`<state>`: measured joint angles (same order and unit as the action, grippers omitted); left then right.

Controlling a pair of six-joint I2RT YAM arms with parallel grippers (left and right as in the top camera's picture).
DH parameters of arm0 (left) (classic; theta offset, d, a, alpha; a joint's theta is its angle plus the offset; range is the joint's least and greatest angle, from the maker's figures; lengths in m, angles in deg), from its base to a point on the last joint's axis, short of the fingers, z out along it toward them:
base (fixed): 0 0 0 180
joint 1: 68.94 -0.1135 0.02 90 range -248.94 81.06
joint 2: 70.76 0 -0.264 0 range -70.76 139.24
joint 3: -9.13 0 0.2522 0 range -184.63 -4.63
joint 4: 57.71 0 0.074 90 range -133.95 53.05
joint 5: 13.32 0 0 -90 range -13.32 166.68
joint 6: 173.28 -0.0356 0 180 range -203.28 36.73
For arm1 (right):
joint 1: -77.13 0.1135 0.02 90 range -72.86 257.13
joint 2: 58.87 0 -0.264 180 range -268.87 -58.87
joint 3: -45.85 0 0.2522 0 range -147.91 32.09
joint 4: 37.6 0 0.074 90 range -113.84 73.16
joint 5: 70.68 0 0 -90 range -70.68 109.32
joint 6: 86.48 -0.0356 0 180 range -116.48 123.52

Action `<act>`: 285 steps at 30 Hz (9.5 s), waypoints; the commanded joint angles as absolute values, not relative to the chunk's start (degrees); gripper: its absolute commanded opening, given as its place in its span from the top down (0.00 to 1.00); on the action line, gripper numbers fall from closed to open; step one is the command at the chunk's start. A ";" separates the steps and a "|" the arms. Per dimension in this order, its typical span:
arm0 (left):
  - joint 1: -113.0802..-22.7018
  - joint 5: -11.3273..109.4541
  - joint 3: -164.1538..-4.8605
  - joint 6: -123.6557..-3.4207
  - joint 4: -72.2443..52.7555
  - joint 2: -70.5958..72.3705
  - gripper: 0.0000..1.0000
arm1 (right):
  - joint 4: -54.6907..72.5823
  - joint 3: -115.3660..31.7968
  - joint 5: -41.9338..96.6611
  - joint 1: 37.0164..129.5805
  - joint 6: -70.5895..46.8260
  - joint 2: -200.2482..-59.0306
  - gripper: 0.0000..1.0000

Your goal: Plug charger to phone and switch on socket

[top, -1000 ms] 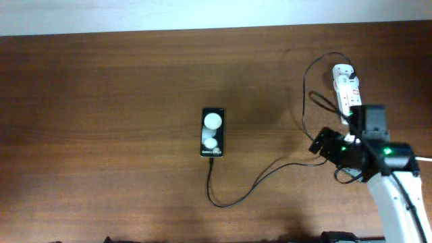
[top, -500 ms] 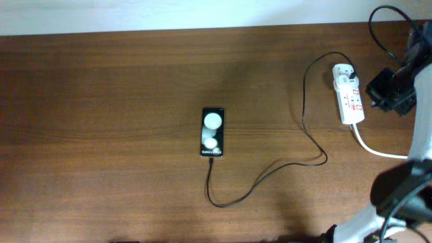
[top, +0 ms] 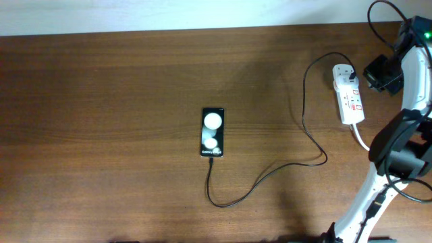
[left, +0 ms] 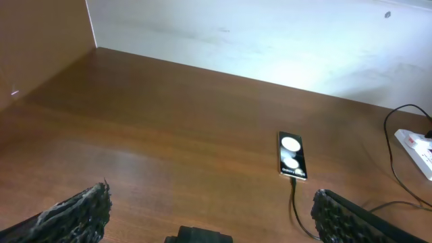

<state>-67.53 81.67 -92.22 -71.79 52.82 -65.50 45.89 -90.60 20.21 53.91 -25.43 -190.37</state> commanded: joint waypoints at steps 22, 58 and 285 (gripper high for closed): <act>-68.01 82.31 -92.33 -72.69 52.73 -66.31 0.01 | 42.66 -88.55 26.39 60.34 -25.21 -202.87 0.96; -67.99 82.31 -92.33 -72.69 52.73 -66.31 0.01 | 38.99 -84.59 29.69 60.62 -25.43 -200.12 0.96; -69.87 81.00 -5.14 -76.95 -39.63 -70.46 0.01 | -19.41 31.75 17.34 77.80 6.30 -59.10 0.01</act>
<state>-69.52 80.38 -5.58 -76.20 -39.48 -70.18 -19.41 31.21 17.43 78.22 5.71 -59.71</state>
